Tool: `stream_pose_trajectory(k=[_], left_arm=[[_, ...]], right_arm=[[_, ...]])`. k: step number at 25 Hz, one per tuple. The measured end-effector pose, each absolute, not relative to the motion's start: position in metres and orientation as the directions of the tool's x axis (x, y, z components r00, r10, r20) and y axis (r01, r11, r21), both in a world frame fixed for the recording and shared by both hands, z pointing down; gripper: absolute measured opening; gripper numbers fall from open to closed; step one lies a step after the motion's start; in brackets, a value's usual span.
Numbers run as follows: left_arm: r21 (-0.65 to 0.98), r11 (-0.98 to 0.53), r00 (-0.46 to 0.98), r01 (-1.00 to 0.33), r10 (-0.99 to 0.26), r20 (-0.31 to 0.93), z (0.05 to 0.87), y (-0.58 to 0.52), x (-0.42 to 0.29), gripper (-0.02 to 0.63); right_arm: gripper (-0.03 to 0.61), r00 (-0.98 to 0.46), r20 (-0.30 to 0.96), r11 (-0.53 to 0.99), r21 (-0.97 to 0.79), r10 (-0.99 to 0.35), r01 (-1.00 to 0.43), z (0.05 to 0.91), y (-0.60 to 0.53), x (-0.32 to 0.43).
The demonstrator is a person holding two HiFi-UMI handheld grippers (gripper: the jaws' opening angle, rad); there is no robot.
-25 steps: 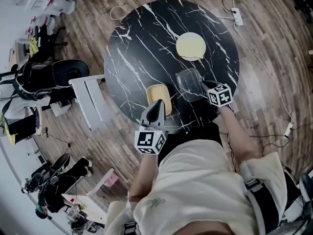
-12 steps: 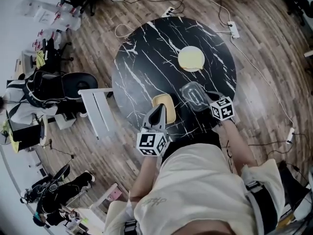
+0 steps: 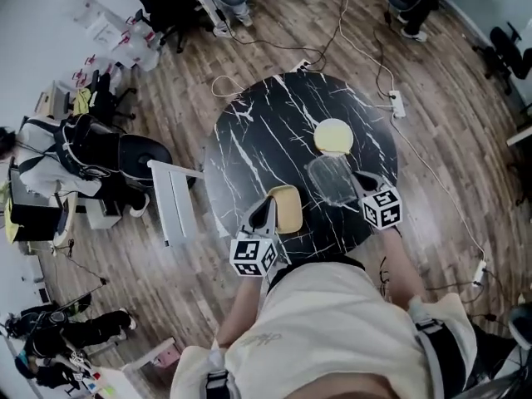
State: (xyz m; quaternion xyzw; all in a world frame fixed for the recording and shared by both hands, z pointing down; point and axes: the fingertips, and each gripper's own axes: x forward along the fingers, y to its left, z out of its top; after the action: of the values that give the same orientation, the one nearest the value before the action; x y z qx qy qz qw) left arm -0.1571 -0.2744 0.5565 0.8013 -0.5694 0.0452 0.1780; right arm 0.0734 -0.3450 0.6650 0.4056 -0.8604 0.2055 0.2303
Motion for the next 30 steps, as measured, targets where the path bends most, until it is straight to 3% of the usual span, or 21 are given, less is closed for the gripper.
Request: stream_pose_trajectory(k=[12,30], left_arm=[[0.232,-0.277,0.322,-0.932,-0.928,0.185,0.529,-0.264,-0.184,0.02],[0.16,-0.343,0.351,-0.925,-0.936,0.021,0.447,-0.304,-0.197,0.02]], right_arm=[[0.009,-0.669,0.358,0.661,-0.163,-0.652,-0.732,0.535,-0.344,0.041],[0.009,-0.653,0.153,0.658,-0.019,-0.742,-0.753,0.422,-0.345,0.053]])
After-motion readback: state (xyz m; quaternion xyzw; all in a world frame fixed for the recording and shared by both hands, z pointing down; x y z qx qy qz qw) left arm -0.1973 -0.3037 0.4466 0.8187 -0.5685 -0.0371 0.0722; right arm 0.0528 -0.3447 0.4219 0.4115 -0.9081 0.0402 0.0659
